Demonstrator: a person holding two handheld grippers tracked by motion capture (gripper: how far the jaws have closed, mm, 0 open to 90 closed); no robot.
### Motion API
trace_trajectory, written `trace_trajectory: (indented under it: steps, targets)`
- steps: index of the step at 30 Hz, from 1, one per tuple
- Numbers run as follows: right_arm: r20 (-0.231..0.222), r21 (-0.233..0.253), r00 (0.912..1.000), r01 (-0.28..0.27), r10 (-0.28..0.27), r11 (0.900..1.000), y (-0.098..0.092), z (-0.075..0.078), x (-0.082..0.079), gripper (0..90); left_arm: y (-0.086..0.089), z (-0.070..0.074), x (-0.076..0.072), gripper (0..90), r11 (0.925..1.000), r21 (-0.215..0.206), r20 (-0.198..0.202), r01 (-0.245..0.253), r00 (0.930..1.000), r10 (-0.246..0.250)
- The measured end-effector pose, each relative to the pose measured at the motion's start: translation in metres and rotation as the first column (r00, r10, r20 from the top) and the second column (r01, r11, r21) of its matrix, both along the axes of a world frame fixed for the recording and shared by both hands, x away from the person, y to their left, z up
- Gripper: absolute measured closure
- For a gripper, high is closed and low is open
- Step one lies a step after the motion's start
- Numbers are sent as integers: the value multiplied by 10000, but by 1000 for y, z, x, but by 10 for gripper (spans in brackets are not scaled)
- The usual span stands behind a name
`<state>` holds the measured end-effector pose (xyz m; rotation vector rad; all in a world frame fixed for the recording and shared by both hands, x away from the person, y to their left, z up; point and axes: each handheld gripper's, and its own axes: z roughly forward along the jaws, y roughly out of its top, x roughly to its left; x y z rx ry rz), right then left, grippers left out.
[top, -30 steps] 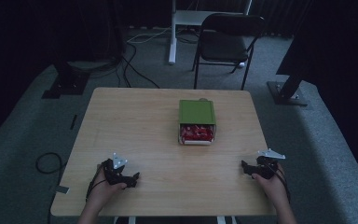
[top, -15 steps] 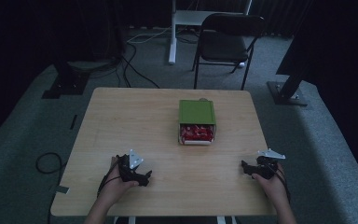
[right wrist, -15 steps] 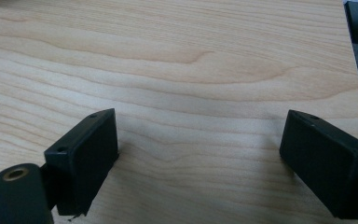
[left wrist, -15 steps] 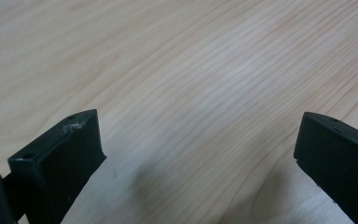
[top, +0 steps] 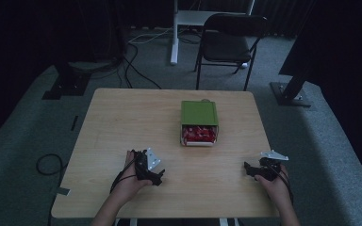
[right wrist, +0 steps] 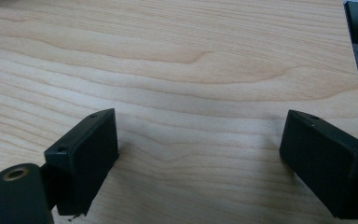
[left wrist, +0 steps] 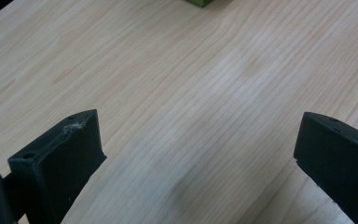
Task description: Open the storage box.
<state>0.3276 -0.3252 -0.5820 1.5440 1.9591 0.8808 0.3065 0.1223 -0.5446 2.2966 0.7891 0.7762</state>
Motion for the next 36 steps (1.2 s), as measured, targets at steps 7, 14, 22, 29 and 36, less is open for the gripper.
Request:
trace_trajectory:
  steps: [7,14,22,29,36]
  targets:
    - [2,2,10000,0,0,10000,0,0,0,108,-18,3,4,19,9988,328,196,372,9991,-378]
    - [-3,-2,10000,-3,3,10000,0,0,0,108,-41,4,6,19,9883,1143,622,1014,9921,-1089]
    - [-3,-1,10000,-2,2,10000,0,0,0,109,-64,5,7,19,9785,1394,865,1518,9825,-1647]
    - [4,-6,10000,-8,8,10000,0,0,0,108,-84,12,8,19,9569,2021,1433,2083,9603,-2393]
    - [1,4,10000,0,0,10000,0,0,0,108,-103,13,11,19,9325,2643,1653,2461,9410,-2952]
